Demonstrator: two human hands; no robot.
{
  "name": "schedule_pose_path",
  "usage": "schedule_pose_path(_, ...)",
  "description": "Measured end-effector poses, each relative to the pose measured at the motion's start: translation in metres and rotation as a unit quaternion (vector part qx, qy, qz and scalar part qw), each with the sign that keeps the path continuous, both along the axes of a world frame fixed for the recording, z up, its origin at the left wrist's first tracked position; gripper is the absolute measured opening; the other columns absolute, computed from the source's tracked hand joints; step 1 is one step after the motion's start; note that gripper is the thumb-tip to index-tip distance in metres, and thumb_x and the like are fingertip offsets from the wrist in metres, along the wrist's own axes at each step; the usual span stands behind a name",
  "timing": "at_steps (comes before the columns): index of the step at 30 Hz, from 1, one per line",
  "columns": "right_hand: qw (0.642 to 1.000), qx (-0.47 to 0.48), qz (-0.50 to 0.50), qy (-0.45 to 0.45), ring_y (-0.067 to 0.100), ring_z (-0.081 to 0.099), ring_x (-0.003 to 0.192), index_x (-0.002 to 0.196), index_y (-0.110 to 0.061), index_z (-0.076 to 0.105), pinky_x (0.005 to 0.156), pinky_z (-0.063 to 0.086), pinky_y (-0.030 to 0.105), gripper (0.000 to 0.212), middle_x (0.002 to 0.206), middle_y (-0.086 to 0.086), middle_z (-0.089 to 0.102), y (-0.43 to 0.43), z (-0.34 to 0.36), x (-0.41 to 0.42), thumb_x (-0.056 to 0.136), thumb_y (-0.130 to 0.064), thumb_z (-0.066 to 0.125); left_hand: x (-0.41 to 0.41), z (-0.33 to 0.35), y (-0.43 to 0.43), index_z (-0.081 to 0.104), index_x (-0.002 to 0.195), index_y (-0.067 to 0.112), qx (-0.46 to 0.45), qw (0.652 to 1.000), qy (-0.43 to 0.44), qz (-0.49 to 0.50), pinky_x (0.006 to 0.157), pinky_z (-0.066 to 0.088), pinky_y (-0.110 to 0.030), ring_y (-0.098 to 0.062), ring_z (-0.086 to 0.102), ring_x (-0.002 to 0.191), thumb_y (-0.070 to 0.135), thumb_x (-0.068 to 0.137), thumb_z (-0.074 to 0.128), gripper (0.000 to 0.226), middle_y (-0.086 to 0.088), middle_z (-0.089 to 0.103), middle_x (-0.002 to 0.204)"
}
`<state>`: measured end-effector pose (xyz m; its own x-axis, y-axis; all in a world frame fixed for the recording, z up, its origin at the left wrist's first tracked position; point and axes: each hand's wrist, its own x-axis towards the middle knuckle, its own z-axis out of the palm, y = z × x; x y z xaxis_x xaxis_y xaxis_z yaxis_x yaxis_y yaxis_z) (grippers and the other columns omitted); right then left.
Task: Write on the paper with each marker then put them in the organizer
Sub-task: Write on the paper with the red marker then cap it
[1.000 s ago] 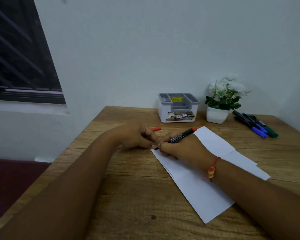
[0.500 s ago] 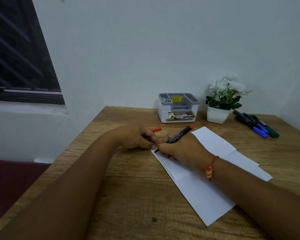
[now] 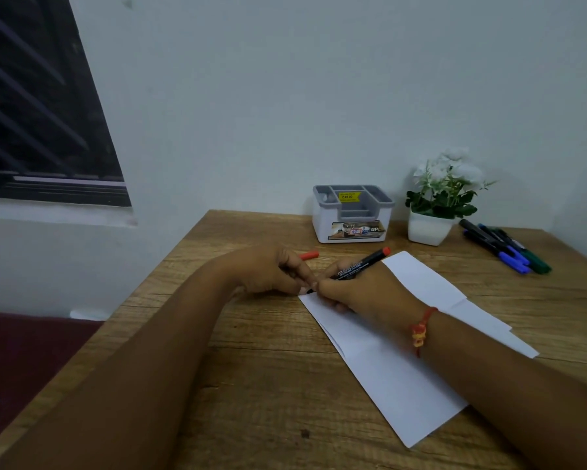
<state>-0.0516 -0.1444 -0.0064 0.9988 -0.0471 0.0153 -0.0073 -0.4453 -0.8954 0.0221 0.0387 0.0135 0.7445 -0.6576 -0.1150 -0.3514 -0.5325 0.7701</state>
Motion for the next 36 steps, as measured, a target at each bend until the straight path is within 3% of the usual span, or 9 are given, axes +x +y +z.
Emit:
schedule_pose_path(2,1.0,0.013,0.024,0.001,0.0,0.056,0.053,0.08,-0.019,0.081,0.05,0.044,0.017,0.01,0.072,0.005,0.074,0.0001,0.0009,-0.0007,0.08,-0.012,0.073,0.0005,-0.0003,0.0,0.076,0.099,0.021,0.002,1.0,-0.003,0.002,0.078,0.047,-0.016,0.0,0.064,0.086,0.012,0.081,0.075,0.02,0.005,0.075,0.094)
schedule_pose_path(7,1.0,0.006,0.015,-0.002,-0.003,0.054,0.05,0.076,-0.021,0.079,0.045,0.04,0.013,0.011,0.053,-0.012,0.064,-0.0008,0.0024,-0.0017,0.08,-0.012,0.075,0.0037,-0.0024,0.0001,0.077,0.099,0.025,0.012,1.0,-0.008,0.001,0.095,0.047,-0.024,0.0,0.062,0.096,0.014,0.079,0.077,0.022,0.018,0.072,0.1)
schedule_pose_path(9,1.0,-0.019,-0.002,-0.007,-0.002,0.059,0.058,0.078,-0.021,0.079,0.049,0.043,0.016,0.001,0.06,-0.011,0.067,-0.0012,-0.0001,-0.0005,0.078,-0.021,0.077,0.0037,-0.0028,0.0,0.077,0.098,0.024,0.007,1.0,-0.005,0.006,0.099,0.048,-0.03,-0.007,0.064,0.1,0.012,0.079,0.077,0.022,0.013,0.072,0.102)
schedule_pose_path(11,0.997,-0.072,-0.011,-0.013,0.001,0.062,0.064,0.086,-0.02,0.08,0.054,0.046,0.018,0.014,0.069,-0.008,0.071,0.0,-0.0025,0.0006,0.076,-0.03,0.079,0.0037,-0.0027,-0.001,0.077,0.097,0.025,0.011,1.0,-0.012,0.008,0.101,0.048,-0.036,-0.014,0.065,0.102,0.014,0.079,0.077,0.022,0.009,0.074,0.098)
schedule_pose_path(16,0.995,-0.094,-0.02,-0.013,-0.005,0.056,0.05,0.074,-0.019,0.074,0.045,0.037,0.012,0.014,0.051,-0.014,0.061,0.0,-0.0044,0.0031,0.076,-0.031,0.079,0.0028,-0.0033,-0.0006,0.078,0.092,0.029,0.012,1.0,-0.008,0.005,0.101,0.046,-0.03,0.004,0.059,0.091,0.012,0.078,0.077,0.023,0.024,0.068,0.106)
schedule_pose_path(21,0.995,-0.094,-0.008,-0.028,0.0,0.055,0.054,0.079,-0.014,0.077,0.053,0.042,0.023,0.021,0.059,-0.006,0.066,0.0009,-0.005,0.0013,0.076,-0.034,0.078,0.0039,-0.0038,-0.0011,0.078,0.092,0.027,0.005,1.0,-0.007,0.004,0.091,0.048,-0.028,0.003,0.06,0.084,0.012,0.078,0.077,0.021,0.027,0.068,0.081)
schedule_pose_path(27,0.997,-0.071,-0.016,-0.027,0.008,0.063,0.064,0.079,-0.015,0.079,0.063,0.051,0.034,0.019,0.07,0.006,0.074,-0.0013,-0.006,0.0043,0.075,-0.033,0.078,0.0029,-0.0033,-0.001,0.078,0.094,0.027,0.003,1.0,-0.007,0.002,0.099,0.05,-0.033,0.001,0.062,0.094,0.013,0.078,0.078,0.021,0.014,0.069,0.115)
schedule_pose_path(31,0.996,-0.087,-0.022,-0.03,0.009,0.062,0.062,0.076,-0.01,0.077,0.061,0.049,0.033,0.028,0.071,0.009,0.074,-0.0007,-0.007,0.0036,0.074,-0.039,0.079,0.0035,-0.003,-0.0017,0.078,0.094,0.026,0.006,1.0,-0.011,0.014,0.097,0.05,-0.033,-0.009,0.064,0.098,0.014,0.078,0.078,0.02,0.013,0.074,0.095)
schedule_pose_path(36,0.993,-0.111,-0.019,-0.032,0.013,0.061,0.062,0.075,-0.005,0.077,0.059,0.045,0.035,0.04,0.072,0.013,0.073,0.0019,-0.0068,0.004,0.071,-0.046,0.078,0.0037,-0.0033,-0.0011,0.078,0.093,0.025,0.008,1.0,-0.006,0.007,0.095,0.049,-0.032,-0.01,0.065,0.096,0.014,0.078,0.078,0.019,0.015,0.075,0.089)
